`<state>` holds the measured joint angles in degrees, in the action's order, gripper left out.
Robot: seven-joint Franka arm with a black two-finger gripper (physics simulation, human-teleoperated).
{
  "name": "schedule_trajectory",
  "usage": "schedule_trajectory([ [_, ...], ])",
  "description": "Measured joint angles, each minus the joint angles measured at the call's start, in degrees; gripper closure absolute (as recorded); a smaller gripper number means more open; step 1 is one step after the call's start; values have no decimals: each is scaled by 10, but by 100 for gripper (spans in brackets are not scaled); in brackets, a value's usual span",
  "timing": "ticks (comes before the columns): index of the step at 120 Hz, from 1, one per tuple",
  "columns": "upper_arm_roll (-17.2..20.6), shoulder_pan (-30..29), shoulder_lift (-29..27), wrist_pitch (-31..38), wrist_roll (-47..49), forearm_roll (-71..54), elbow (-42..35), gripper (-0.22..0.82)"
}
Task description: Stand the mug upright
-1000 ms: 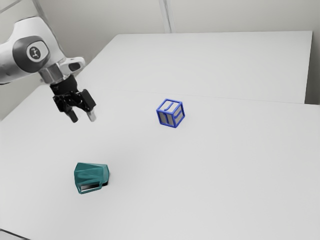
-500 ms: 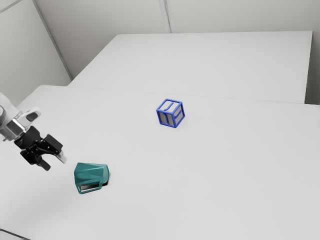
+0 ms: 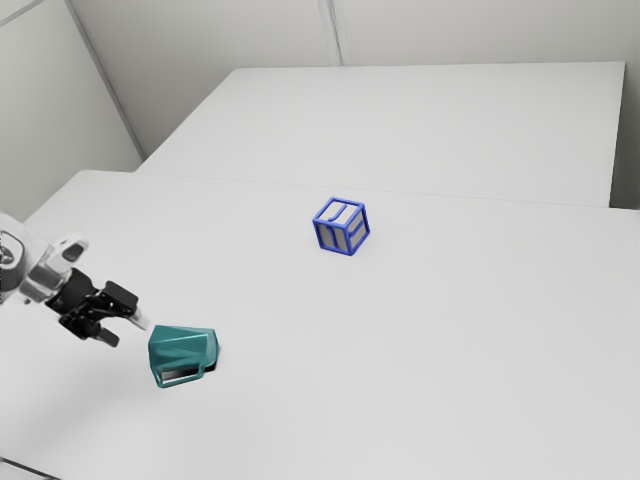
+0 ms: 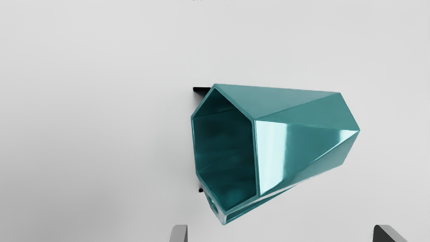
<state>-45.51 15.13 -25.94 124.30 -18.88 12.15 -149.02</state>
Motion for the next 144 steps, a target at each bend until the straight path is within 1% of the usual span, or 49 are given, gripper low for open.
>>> schedule_trajectory([
  [24,-2,10,22,32,-30,61,-8,0],
  [49,-34,31,38,54,-63,104,-20,0],
  [65,-44,38,45,64,-88,140,-30,0],
  [113,-48,51,92,71,-179,293,-34,0],
  [144,-50,52,100,67,-239,350,-37,0],
])
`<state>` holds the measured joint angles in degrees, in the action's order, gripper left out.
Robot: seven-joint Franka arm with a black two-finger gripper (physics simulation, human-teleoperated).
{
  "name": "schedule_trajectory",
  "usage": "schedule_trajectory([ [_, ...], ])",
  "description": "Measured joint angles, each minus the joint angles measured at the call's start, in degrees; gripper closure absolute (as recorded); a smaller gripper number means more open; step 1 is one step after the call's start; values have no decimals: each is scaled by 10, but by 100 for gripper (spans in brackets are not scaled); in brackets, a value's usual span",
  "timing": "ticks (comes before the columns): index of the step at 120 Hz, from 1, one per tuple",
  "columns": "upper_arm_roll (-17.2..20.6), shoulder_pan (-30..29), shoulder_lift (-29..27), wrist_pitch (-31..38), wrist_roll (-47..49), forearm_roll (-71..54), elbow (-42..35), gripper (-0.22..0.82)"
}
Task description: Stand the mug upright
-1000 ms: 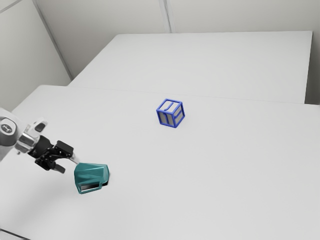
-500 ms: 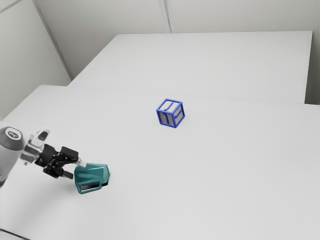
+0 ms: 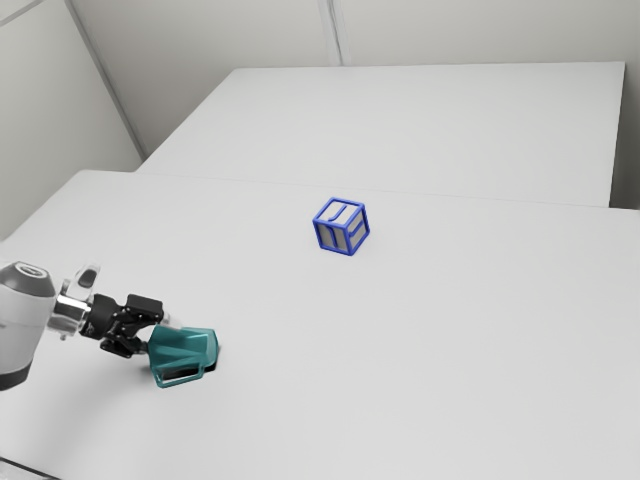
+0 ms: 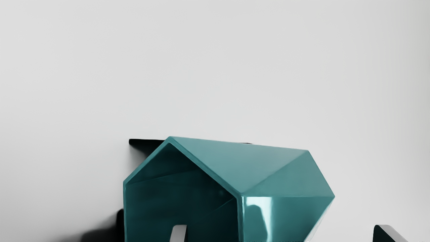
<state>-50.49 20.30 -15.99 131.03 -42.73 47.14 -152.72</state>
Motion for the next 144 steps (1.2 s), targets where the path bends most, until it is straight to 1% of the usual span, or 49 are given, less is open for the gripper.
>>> schedule_trajectory([
  [11,-2,0,0,-1,-19,13,-5,2],
  [28,-12,0,5,-3,-45,22,-9,10],
  [80,-13,6,5,-10,-103,45,-8,41],
  [111,-12,17,4,-11,-141,74,-2,63],
  [144,-8,40,-3,-11,-172,85,17,74],
])
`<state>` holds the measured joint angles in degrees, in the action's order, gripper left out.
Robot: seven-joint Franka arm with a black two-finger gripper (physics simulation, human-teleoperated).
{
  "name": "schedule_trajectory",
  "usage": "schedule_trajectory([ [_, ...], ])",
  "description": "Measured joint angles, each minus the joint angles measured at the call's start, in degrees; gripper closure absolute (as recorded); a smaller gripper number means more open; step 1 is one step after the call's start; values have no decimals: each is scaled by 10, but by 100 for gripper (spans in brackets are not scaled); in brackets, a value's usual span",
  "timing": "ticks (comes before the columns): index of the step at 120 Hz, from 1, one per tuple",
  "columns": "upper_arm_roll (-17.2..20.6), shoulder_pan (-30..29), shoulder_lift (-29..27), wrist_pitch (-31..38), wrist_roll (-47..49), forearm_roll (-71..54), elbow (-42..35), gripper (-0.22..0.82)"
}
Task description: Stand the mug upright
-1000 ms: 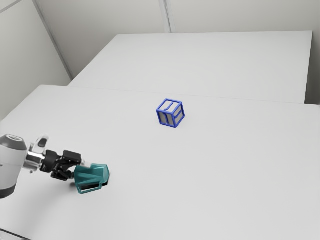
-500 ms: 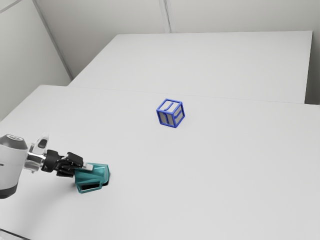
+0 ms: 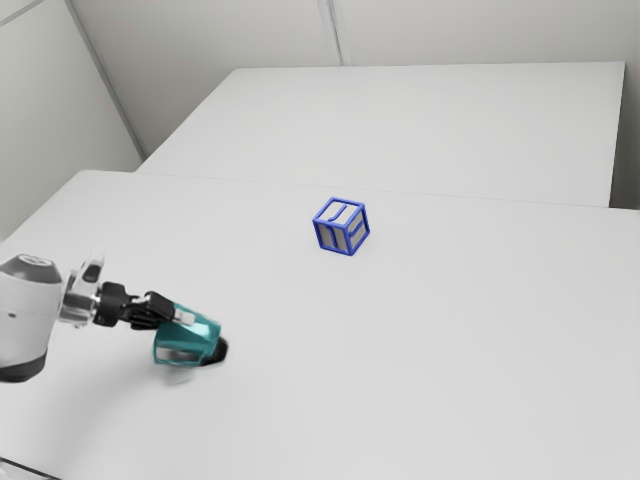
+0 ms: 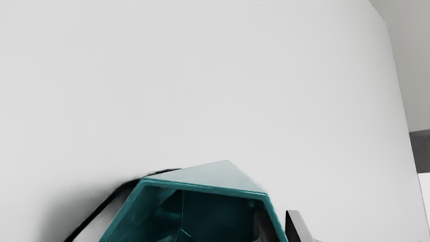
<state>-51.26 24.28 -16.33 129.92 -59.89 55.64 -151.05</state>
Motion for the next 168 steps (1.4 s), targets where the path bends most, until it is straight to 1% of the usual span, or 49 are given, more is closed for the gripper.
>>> schedule_trajectory([
  [8,7,8,-1,0,-6,0,10,74],
  [16,25,11,-1,1,-10,2,24,74],
  [28,69,11,5,5,-14,2,53,75],
  [36,111,9,16,14,-13,-9,75,75],
  [42,139,8,28,21,-5,-47,98,75],
  [49,161,5,44,27,8,-104,120,75],
  [76,190,3,82,36,84,-372,172,77],
  [93,235,10,128,19,136,-481,227,78],
  [103,245,22,154,12,163,-509,242,78],
  [123,248,43,195,6,207,-531,260,78],
  [145,248,13,212,6,242,-537,261,78],
  [168,252,28,223,13,270,-539,258,79],
])
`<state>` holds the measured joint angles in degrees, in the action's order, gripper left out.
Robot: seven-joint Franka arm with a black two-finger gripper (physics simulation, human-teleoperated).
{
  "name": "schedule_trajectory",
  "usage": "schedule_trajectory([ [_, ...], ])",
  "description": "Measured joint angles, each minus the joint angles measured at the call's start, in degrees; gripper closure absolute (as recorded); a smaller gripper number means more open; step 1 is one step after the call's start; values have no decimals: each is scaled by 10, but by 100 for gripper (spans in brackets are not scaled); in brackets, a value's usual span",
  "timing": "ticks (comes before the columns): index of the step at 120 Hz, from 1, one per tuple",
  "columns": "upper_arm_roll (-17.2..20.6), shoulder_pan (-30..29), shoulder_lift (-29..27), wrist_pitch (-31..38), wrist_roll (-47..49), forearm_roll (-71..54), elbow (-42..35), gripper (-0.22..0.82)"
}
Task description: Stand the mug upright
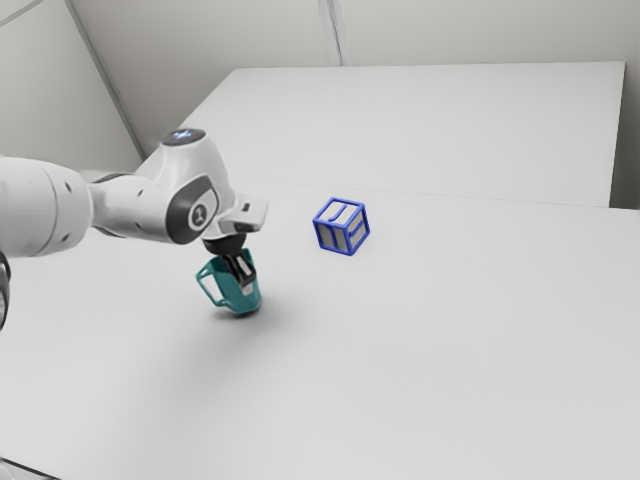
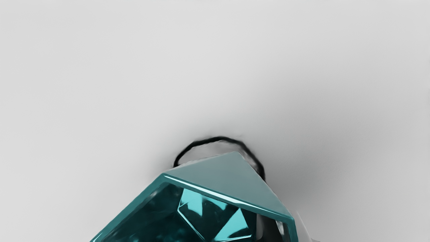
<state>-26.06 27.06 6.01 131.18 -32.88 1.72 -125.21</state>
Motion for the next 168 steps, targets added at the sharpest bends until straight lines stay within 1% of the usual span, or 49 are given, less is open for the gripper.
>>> schedule_trajectory([
  [48,2,12,-2,37,40,-10,-26,78],
  [87,2,13,-4,44,55,-4,-28,50],
  [103,3,12,-7,43,59,-4,-25,41],
  [120,3,12,-13,41,62,-3,-22,36],
  [145,6,10,-31,38,66,-4,-18,32],
  [168,15,12,-39,21,70,-4,10,28],
])
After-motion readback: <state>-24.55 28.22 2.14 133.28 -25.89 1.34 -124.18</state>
